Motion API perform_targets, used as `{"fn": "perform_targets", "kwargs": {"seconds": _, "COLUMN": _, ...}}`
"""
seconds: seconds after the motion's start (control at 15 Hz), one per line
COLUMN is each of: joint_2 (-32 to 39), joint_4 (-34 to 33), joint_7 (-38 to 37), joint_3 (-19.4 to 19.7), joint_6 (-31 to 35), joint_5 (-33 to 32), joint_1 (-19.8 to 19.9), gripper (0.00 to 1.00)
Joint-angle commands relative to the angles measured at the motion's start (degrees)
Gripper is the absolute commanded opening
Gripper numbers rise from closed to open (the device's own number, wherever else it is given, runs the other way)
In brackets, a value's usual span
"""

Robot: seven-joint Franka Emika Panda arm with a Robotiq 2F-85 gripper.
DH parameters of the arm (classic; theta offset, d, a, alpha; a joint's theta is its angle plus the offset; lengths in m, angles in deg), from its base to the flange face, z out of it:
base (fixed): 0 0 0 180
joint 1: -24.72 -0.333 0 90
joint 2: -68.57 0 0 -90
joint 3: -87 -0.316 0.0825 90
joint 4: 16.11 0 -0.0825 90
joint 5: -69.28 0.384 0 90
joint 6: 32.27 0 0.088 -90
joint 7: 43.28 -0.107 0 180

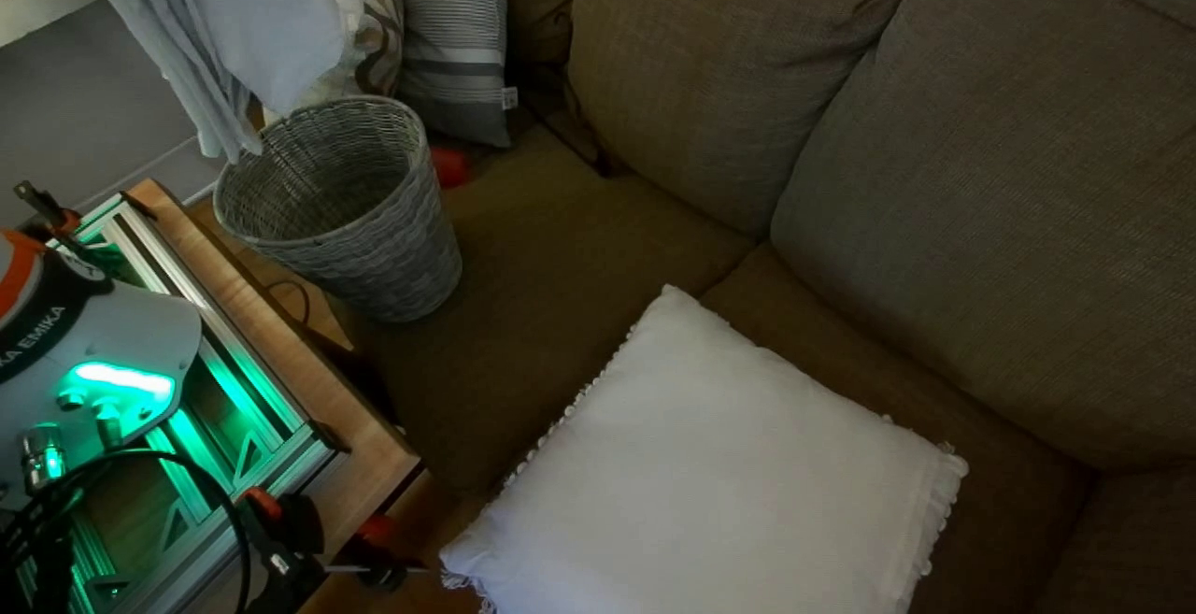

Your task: Put the white folded cloth in the basket

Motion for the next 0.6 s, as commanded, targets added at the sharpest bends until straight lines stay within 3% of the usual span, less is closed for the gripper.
{"fn": "perform_targets", "kwargs": {"seconds": 0.0, "joint_2": -1.11, "joint_4": 7.01, "joint_7": -1.29, "joint_3": -1.27, "joint_6": 2.17, "joint_5": 3.98, "joint_1": -0.70, "gripper": 0.03}}
{"fn": "perform_targets", "kwargs": {"seconds": 0.27, "joint_2": -0.34, "joint_4": 12.15, "joint_7": -2.01, "joint_3": -2.71, "joint_6": 1.14, "joint_5": 6.88, "joint_1": -1.16, "gripper": 0.03}}
{"fn": "perform_targets", "kwargs": {"seconds": 0.53, "joint_2": 1.86, "joint_4": 15.82, "joint_7": -2.77, "joint_3": -2.82, "joint_6": 4.40, "joint_5": 7.18, "joint_1": -0.25, "gripper": 0.03}}
